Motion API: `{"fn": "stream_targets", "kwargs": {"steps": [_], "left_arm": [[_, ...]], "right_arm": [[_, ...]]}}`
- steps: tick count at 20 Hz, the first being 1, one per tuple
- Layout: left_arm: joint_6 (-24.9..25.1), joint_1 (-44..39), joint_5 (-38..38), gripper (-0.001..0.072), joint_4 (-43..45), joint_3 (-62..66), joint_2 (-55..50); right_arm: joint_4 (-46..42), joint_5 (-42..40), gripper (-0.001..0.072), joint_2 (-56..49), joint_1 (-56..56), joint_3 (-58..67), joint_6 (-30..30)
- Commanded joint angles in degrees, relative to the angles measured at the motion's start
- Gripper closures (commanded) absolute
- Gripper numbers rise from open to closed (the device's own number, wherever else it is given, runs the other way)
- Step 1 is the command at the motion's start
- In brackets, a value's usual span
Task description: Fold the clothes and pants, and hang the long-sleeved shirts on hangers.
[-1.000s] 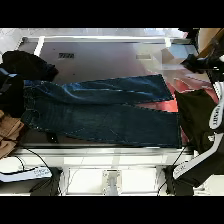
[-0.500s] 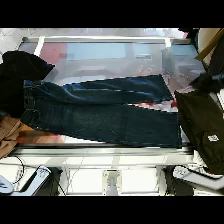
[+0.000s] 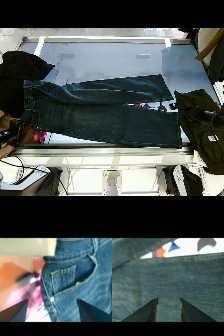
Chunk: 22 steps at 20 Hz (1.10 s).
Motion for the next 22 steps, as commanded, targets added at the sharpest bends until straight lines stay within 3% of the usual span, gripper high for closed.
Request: {"fn": "stream_targets", "kwargs": {"steps": [1,3,4,7,8,10,12,14,18,22], "left_arm": [[6.36,0.17,3.28,0.0036,-9.16,-0.96,-6.69],[10.97,-0.17,3.63,0.0064,-15.72,-0.94,-8.90],[12.61,-0.72,4.46,0.0119,-18.38,-0.94,-9.92],[12.74,-3.82,6.40,0.0135,-19.12,-0.81,-12.50],[12.74,-4.87,7.43,0.0187,-19.15,-0.74,-12.87],[12.74,-7.41,10.58,0.0337,-19.85,-0.39,-13.07],[13.00,-10.10,12.22,0.0667,-19.98,0.31,-13.07],[12.94,-11.06,11.02,0.0674,-19.98,1.77,-12.59],[12.94,-9.27,8.48,0.0674,-18.88,3.41,-6.80],[12.94,-8.39,8.44,0.0675,-16.22,3.41,0.07]], "right_arm": [[1.25,-0.13,0.0401,5.27,-0.15,-0.39,2.84],[1.33,0.28,0.0401,6.12,-0.15,-0.39,4.48],[1.33,0.28,0.0401,6.27,-0.15,-0.39,5.14],[2.38,0.28,0.0401,6.27,-0.15,-0.39,5.38],[2.69,0.35,0.0401,6.27,-0.15,-0.39,5.40],[2.67,0.31,0.0401,6.27,-0.15,-0.39,5.77],[2.54,0.33,0.0401,6.27,-0.15,-0.39,5.77],[-0.57,1.51,0.0401,6.25,-0.17,-0.42,6.36],[-16.37,9.11,0.0379,6.21,-3.41,-3.37,9.79],[-12.35,6.56,0.0378,3.17,-14.51,-14.53,5.31]]}}
